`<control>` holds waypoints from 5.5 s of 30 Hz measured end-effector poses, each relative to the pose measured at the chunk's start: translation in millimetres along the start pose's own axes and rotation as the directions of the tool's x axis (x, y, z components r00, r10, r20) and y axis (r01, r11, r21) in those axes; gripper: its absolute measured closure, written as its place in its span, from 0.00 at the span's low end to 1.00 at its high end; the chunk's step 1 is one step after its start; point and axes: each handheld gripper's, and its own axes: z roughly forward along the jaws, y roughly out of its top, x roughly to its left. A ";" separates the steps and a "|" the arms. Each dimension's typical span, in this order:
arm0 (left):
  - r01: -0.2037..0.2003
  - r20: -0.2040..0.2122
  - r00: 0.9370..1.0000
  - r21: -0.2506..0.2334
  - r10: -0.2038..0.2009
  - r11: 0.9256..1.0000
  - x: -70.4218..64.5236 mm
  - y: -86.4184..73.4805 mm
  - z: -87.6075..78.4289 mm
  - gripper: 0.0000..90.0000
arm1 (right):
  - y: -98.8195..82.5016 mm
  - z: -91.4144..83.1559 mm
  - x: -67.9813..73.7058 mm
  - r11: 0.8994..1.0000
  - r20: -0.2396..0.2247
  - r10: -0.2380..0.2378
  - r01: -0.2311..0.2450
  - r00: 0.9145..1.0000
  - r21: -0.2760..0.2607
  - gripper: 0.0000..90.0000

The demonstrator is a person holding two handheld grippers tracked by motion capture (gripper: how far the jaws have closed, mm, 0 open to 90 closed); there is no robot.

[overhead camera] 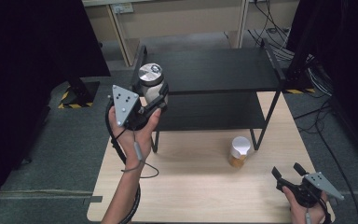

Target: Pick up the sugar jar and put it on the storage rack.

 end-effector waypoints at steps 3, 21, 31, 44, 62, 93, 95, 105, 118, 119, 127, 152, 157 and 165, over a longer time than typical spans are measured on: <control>0.003 -0.002 1.000 0.000 -0.003 1.000 1.2 1.7 2.8 0.35 | 0.1 0.0 -0.1 1.000 0.000 0.001 -0.001 1.000 0.000 0.11; -0.003 -0.015 1.000 0.015 0.003 1.000 5.4 15.1 24.2 0.35 | -0.3 -0.2 -0.3 1.000 -0.001 0.002 -0.002 1.000 -0.002 0.11; -0.005 -0.028 1.000 0.030 0.006 1.000 8.0 19.6 34.4 0.35 | -0.4 -0.2 0.1 1.000 0.000 -0.001 0.001 1.000 -0.002 0.11; 0.001 -0.054 0.999 0.057 0.002 0.998 7.7 24.0 50.9 0.35 | -0.9 -0.4 -0.1 1.000 0.000 0.001 -0.001 1.000 -0.005 0.11; 0.005 -0.070 0.998 0.080 0.001 0.997 11.6 19.5 67.1 0.35 | -1.1 -0.7 -1.1 1.000 -0.003 0.006 -0.006 1.000 -0.006 0.11; 0.056 -0.055 0.997 0.078 -0.052 0.995 24.5 5.3 74.1 0.34 | -0.5 -0.4 -1.3 1.000 -0.003 0.004 -0.004 1.000 -0.003 0.11; 0.064 -0.055 0.997 0.079 -0.060 0.995 25.3 5.5 74.2 0.34 | -0.5 -0.4 -1.4 1.000 -0.003 0.004 -0.004 1.000 -0.002 0.11; 0.068 -0.055 0.996 0.084 -0.064 0.994 25.6 6.6 74.4 0.34 | -0.7 -0.5 -2.1 1.000 -0.005 0.008 -0.008 1.000 -0.004 0.11; 0.069 -0.048 0.997 0.091 -0.065 0.993 27.8 8.2 74.3 0.34 | -1.0 -0.7 -2.1 1.000 -0.005 0.008 -0.008 1.000 -0.005 0.11; 0.071 -0.049 0.997 0.090 -0.067 0.993 27.6 8.0 74.4 0.34 | -1.0 -0.7 -2.1 1.000 -0.005 0.008 -0.008 1.000 -0.005 0.11; 0.064 -0.066 0.996 0.060 -0.060 0.996 24.6 6.9 72.8 0.20 | -1.0 -0.7 -2.2 1.000 -0.005 0.009 -0.009 1.000 -0.005 0.11; 0.000 -0.070 0.998 0.012 0.000 1.000 21.4 -0.5 65.1 0.03 | -1.2 -0.8 -1.1 1.000 -0.003 0.006 -0.006 1.000 -0.007 0.11; -0.005 -0.063 0.998 0.005 0.005 1.000 19.4 -2.7 61.2 0.03 | -1.3 -0.7 -0.9 1.000 -0.003 0.004 -0.004 1.000 -0.007 0.11; -0.014 -0.069 0.998 0.002 0.014 1.000 18.0 -7.7 56.8 0.03 | -1.4 -0.8 -1.1 1.000 -0.003 0.006 -0.006 1.000 -0.008 0.11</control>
